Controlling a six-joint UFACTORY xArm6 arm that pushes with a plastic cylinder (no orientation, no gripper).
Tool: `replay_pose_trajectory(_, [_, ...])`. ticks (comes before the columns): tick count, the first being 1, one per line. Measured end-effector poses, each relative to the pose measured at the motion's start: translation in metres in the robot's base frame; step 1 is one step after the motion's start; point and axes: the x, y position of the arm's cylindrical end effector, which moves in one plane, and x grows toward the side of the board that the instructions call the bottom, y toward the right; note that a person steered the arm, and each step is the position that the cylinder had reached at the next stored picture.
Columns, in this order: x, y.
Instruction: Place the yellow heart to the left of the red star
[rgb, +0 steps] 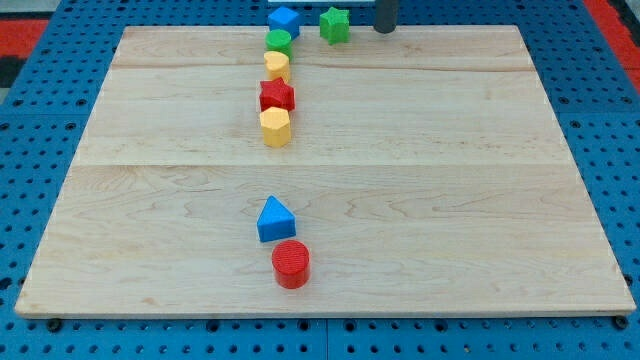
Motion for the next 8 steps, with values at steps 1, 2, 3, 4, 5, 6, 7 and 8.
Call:
replay_pose_trajectory(1, [0.002, -0.011])
replay_pose_trajectory(2, [0.002, -0.027])
replay_pose_trajectory(3, [0.013, -0.062])
replay_pose_trajectory(4, [0.045, -0.089])
replay_pose_trajectory(5, [0.07, -0.117])
replay_pose_trajectory(6, [0.071, -0.137])
replay_pose_trajectory(7, [0.074, -0.157])
replay_pose_trajectory(8, [0.094, -0.168])
